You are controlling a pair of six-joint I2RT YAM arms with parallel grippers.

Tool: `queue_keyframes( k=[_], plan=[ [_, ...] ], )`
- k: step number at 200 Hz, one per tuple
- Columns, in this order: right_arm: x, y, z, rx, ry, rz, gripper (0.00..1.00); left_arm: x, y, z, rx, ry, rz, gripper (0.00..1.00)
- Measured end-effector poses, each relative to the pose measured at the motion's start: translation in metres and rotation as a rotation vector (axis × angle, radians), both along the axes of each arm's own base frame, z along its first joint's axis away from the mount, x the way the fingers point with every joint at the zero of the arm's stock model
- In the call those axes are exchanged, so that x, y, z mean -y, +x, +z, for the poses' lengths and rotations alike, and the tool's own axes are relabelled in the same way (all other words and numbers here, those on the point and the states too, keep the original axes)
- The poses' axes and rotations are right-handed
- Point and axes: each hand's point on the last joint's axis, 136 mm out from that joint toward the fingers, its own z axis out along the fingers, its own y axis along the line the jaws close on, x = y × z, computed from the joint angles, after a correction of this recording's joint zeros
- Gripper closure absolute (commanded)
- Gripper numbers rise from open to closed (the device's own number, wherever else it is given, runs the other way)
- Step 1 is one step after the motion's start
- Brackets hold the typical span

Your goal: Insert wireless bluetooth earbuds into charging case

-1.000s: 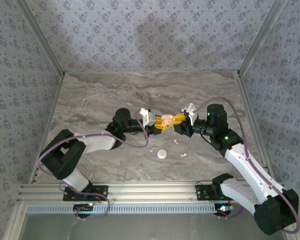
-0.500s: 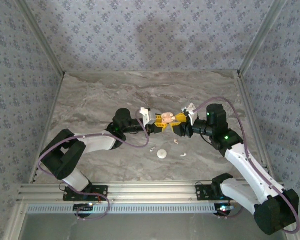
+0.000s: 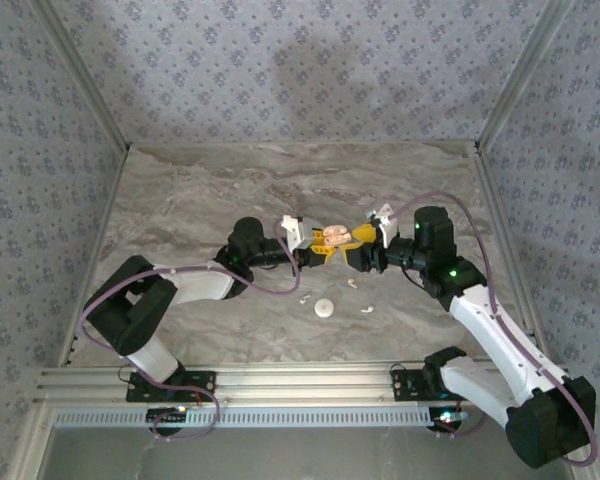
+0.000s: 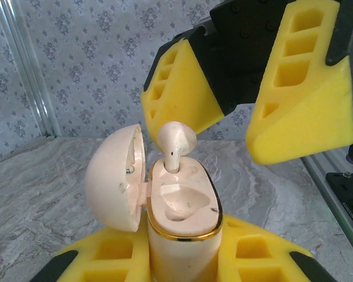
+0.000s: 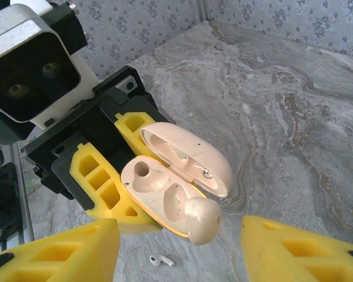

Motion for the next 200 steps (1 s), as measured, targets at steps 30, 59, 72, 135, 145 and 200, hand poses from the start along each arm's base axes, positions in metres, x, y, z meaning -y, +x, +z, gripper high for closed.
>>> queue_keyframes(
  k=[30,59,72,135,145,200],
  plan=[
    [0.002,0.003,0.003,-0.007,0.016,-0.016,0.35,0.001,0.001,-0.003,-0.006,0.002,0.0,0.81],
    [0.004,0.004,0.004,-0.019,0.03,-0.025,0.32,0.001,0.001,-0.002,-0.004,-0.004,0.0,0.81],
    [0.005,0.005,0.005,-0.022,0.036,-0.031,0.32,0.001,0.001,-0.001,-0.001,-0.007,0.0,0.81],
    [0.008,0.006,0.017,-0.038,0.098,-0.045,0.32,0.001,0.001,-0.001,-0.007,-0.009,0.0,0.81],
    [0.008,0.006,0.019,-0.046,0.11,-0.043,0.33,0.001,0.001,-0.001,-0.007,-0.01,0.0,0.81],
    [0.024,0.016,0.023,-0.157,0.194,-0.135,0.52,0.001,0.001,-0.001,-0.017,-0.011,0.0,0.81]
  ],
)
